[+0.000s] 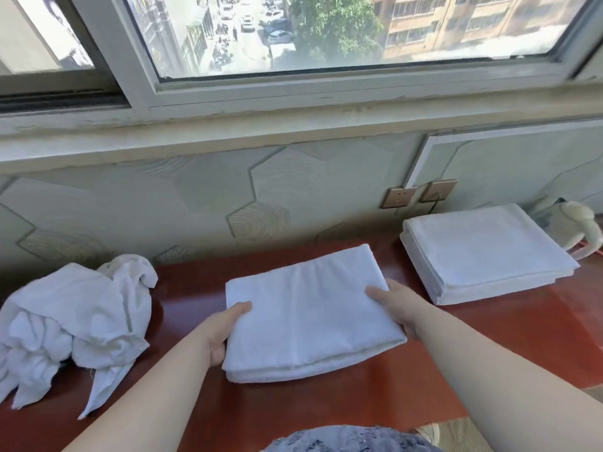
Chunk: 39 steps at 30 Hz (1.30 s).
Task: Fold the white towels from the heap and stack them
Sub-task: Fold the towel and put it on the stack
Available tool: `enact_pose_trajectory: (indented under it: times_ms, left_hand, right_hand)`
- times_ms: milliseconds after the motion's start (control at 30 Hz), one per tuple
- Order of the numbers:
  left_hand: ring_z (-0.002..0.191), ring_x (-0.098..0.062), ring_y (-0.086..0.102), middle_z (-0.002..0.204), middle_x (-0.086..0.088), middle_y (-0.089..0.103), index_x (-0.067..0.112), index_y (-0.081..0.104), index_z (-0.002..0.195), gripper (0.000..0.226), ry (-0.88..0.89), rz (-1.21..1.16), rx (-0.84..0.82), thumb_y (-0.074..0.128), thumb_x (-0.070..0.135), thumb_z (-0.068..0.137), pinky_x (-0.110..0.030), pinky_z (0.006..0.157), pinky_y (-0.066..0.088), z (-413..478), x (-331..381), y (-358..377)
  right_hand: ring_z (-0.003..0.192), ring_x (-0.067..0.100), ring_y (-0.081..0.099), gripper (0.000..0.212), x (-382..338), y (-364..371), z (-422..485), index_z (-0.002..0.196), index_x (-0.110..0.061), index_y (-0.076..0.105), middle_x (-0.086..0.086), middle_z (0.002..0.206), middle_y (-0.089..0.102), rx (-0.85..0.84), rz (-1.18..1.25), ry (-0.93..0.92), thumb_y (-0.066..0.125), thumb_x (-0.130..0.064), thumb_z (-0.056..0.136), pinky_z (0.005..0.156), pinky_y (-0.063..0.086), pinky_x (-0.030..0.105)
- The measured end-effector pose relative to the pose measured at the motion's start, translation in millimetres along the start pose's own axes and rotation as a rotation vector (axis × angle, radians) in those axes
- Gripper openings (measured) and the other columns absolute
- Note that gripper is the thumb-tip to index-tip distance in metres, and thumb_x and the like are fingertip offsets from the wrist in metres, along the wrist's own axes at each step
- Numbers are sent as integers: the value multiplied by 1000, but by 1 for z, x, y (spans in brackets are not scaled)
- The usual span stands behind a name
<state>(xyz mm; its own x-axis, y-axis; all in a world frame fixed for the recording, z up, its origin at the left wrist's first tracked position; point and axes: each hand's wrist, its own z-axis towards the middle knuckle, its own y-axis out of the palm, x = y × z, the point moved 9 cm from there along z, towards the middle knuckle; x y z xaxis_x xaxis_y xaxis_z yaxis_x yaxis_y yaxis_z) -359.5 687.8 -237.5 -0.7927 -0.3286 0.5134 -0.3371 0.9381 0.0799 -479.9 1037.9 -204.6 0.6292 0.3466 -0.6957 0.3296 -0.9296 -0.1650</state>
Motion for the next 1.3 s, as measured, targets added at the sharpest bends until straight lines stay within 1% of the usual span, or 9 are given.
enact_pose_trajectory:
  times_ms: [100, 200, 367, 667, 800, 900, 1067, 1167, 1300]
  left_hand:
    - [99, -35, 76, 107, -18, 78, 2, 68, 122, 41, 84, -5, 39, 73, 34, 97, -45, 82, 59, 1, 24, 36]
    - [95, -34, 78, 107, -16, 79, 4, 66, 122, 39, 178, -27, 52, 72, 34, 98, -43, 76, 60, 4, 47, 94]
    - [104, -34, 75, 113, -13, 78, 11, 63, 129, 37, 305, -20, 51, 67, 34, 101, -53, 92, 59, 13, 69, 216]
    - [97, -27, 76, 113, -6, 76, 22, 62, 125, 24, 404, 70, 110, 59, 37, 106, -44, 80, 62, 21, 102, 412]
    - [98, -25, 75, 113, -3, 75, 24, 62, 122, 23, 402, 121, 129, 56, 41, 106, -42, 78, 62, 32, 113, 452]
    - [98, -25, 74, 112, -2, 74, 21, 62, 123, 35, 371, 207, 187, 53, 49, 105, -45, 84, 62, 50, 107, 468]
    - [95, -20, 74, 109, 1, 76, 18, 68, 121, 49, 317, 332, 260, 66, 58, 93, -37, 86, 60, 74, 72, 467]
    - [94, -20, 72, 110, -3, 75, 14, 67, 116, 40, 369, 336, 314, 69, 48, 96, -35, 79, 58, 72, 73, 462]
    - [99, -21, 66, 111, -1, 69, 15, 62, 117, 45, 364, 525, 389, 61, 55, 98, -39, 89, 54, 67, 68, 459]
  right_hand:
    - [100, 27, 76, 32, -21, -54, 2, 119, -22, 62, 5, 113, 76, 19, 11, -65, 70, -41, 95, 91, 61, 49]
    - [99, 27, 76, 33, -42, -119, 11, 123, -22, 62, 5, 112, 77, 29, 41, -131, 69, -40, 96, 93, 60, 51]
    - [100, 30, 76, 34, -57, -250, 27, 123, -23, 61, 6, 113, 77, 42, 47, -181, 69, -42, 95, 92, 60, 54]
    - [101, 36, 75, 33, -50, -444, 75, 127, -20, 62, 11, 113, 77, 59, 119, -141, 65, -37, 100, 95, 57, 59]
    - [101, 36, 75, 36, -41, -478, 93, 127, -17, 61, 12, 114, 76, 72, 129, -114, 67, -39, 99, 89, 60, 53]
    - [98, 35, 74, 38, -18, -492, 103, 126, -14, 61, 12, 112, 75, 135, 124, -93, 67, -40, 99, 85, 61, 51]
    - [75, 20, 69, 29, 8, -502, 106, 113, -12, 65, 2, 92, 72, 174, -24, -44, 65, -38, 100, 51, 50, 23]
    - [81, 15, 69, 28, -4, -508, 108, 114, -19, 67, -3, 96, 73, 180, -227, -143, 65, -43, 99, 56, 48, 24]
    - [84, 12, 66, 32, -1, -512, 112, 115, -19, 68, -5, 97, 72, 221, -346, -167, 63, -45, 98, 62, 45, 26]
